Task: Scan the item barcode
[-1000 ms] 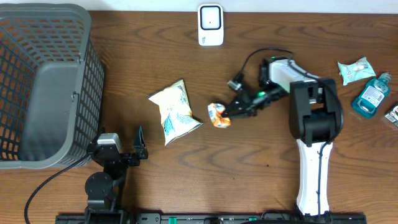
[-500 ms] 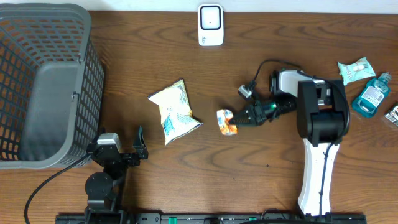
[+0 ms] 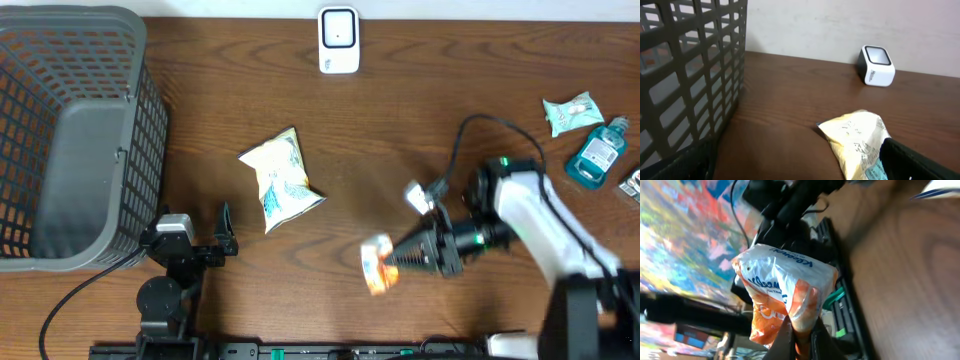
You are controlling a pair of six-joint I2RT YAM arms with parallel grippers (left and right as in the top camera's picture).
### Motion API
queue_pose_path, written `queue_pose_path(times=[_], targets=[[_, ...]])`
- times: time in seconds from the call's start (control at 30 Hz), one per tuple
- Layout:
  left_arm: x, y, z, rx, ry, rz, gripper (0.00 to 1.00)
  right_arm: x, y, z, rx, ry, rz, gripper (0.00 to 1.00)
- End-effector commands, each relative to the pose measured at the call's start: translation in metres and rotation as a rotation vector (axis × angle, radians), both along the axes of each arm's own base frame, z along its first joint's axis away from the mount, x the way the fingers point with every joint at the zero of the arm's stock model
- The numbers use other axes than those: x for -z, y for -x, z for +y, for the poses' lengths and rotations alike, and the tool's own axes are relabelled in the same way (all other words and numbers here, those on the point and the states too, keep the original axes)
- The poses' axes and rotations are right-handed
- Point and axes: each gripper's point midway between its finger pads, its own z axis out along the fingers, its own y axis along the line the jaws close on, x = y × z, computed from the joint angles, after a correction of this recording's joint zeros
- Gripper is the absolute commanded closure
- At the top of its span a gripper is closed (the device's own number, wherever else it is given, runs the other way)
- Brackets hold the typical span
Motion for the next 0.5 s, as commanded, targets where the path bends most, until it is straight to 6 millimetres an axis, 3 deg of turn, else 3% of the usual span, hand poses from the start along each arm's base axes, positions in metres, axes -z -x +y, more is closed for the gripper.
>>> queue_pose_path(times=[0.0,0.2,0.47], targets=[[0.016,0.001,0.0,0.0,0.003,0.047,0.02,-0.009,0.025,0.0,0.012,-0.047,-0.077,0.99],[0.016,0.001,0.0,0.0,0.003,0.047,0.02,-0.016,0.037,0.0,0.033,-0.079,-0.128,0.99],[0.016,0.001,0.0,0.0,0.003,0.047,0.02,-0.026,0.012,0.006,0.103,-0.206,-0.286,0.99]])
